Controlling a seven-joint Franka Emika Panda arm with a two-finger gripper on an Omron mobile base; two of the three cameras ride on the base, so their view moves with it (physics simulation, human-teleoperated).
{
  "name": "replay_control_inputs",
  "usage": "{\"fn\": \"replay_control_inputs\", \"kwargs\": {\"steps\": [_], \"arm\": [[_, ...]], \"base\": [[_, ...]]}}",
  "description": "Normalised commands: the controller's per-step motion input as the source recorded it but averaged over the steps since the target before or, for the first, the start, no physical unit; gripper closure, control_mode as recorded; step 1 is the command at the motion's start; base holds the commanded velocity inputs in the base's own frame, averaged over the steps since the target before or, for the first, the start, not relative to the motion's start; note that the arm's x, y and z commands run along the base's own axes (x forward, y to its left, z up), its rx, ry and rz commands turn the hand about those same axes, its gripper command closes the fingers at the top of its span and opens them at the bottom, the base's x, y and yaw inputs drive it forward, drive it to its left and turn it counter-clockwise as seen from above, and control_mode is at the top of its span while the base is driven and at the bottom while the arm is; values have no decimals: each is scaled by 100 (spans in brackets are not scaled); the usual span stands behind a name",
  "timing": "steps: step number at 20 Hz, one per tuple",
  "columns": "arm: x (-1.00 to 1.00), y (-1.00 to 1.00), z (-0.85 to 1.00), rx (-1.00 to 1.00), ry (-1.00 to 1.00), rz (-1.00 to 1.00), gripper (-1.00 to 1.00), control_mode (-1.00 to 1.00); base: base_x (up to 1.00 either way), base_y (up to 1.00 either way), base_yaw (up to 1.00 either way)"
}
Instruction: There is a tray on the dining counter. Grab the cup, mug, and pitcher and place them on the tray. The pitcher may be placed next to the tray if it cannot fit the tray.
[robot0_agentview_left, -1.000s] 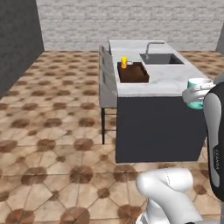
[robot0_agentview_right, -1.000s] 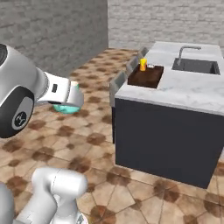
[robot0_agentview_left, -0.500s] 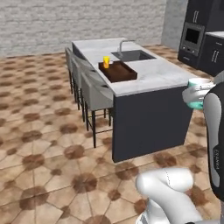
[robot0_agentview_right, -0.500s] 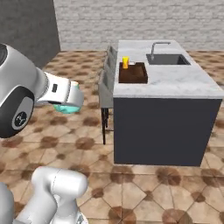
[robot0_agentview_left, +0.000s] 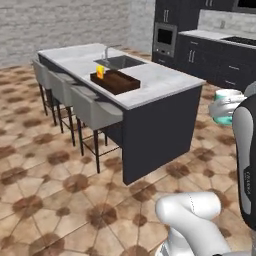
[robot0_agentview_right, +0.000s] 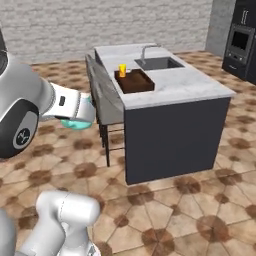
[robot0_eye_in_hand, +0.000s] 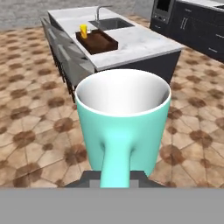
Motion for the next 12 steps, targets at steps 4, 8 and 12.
{"fn": "replay_control_inputs", "kwargs": {"steps": [4, 8, 12], "arm": [[0, 0, 0, 0, 0, 0, 100, 100], [0, 0, 0, 0, 0, 0, 100, 100], [0, 0, 0, 0, 0, 0, 100, 100]], "base": [[15, 100, -46], [12, 98, -46], [10, 92, -45]]}}
